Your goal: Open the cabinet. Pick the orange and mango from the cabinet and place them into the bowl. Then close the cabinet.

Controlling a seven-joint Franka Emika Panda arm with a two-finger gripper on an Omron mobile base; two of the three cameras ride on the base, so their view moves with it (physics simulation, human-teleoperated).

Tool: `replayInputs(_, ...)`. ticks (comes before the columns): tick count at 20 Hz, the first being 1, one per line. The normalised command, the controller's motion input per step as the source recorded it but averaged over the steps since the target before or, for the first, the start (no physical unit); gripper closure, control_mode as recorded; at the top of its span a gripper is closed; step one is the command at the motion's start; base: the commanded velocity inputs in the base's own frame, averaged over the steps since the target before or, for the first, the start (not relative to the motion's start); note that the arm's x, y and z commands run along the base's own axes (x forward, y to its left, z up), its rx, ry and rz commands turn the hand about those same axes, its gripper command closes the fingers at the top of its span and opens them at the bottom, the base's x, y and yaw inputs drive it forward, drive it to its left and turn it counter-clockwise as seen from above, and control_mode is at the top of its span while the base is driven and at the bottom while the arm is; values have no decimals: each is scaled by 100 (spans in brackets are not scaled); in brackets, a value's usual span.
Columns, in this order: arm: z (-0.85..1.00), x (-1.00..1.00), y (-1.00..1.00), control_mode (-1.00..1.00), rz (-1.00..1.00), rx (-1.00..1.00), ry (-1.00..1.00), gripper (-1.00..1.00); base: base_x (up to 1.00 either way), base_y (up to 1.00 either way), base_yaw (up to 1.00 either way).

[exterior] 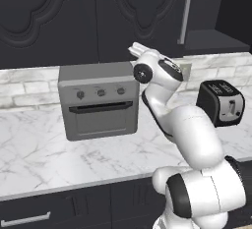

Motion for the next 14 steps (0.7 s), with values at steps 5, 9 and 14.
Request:
replayInputs(5, 3, 5, -20, -100, 2, 7, 0, -100, 0, 0, 0)
replayInputs(9, 60, -100, -10, -100, -3, 16, 0, -100, 0, 0, 0)
replayInputs(14, 80, -100, -33, -100, -4, 19, 16, -100, 0, 0, 0)
